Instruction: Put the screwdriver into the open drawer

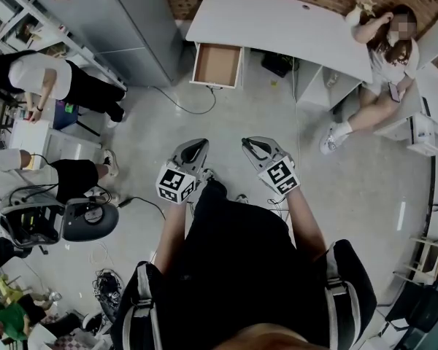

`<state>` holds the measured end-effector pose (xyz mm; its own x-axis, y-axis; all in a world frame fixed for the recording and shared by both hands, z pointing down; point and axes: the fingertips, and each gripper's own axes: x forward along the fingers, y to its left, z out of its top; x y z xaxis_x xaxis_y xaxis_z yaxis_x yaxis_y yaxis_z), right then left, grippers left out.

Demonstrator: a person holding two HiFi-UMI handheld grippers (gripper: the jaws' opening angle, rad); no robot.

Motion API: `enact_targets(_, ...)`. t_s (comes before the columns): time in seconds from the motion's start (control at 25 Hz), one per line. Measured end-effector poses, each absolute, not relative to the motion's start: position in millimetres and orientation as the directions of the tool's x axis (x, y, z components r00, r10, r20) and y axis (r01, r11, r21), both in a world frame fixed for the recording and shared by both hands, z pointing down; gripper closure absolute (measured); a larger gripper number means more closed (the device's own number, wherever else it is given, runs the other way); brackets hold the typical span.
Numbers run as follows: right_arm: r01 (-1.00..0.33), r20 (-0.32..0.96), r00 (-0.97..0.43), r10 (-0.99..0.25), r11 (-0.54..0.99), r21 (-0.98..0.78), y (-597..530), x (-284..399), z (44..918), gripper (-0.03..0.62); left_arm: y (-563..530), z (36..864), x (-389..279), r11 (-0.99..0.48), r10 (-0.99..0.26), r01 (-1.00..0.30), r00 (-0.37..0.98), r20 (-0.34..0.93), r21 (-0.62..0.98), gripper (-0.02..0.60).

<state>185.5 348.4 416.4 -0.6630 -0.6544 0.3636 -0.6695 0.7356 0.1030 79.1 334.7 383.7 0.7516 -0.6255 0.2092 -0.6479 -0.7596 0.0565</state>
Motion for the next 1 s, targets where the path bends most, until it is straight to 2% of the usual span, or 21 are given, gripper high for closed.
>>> enact_targets(0.28, -0.672, 0.38, -0.659, -0.649, 0.735, 0.089, 343, 177, 425, 0.473, 330, 399, 62, -0.749, -0.627, -0.656, 0.747, 0.221, 0.091, 0.565)
enact_targets(1.0, -0.692, 0.427, -0.624, -0.655, 0.717, 0.088, 255, 174, 430, 0.473, 229, 398, 56, -0.774, -0.595, -0.624, 0.775, 0.213, 0.109, 0.565)
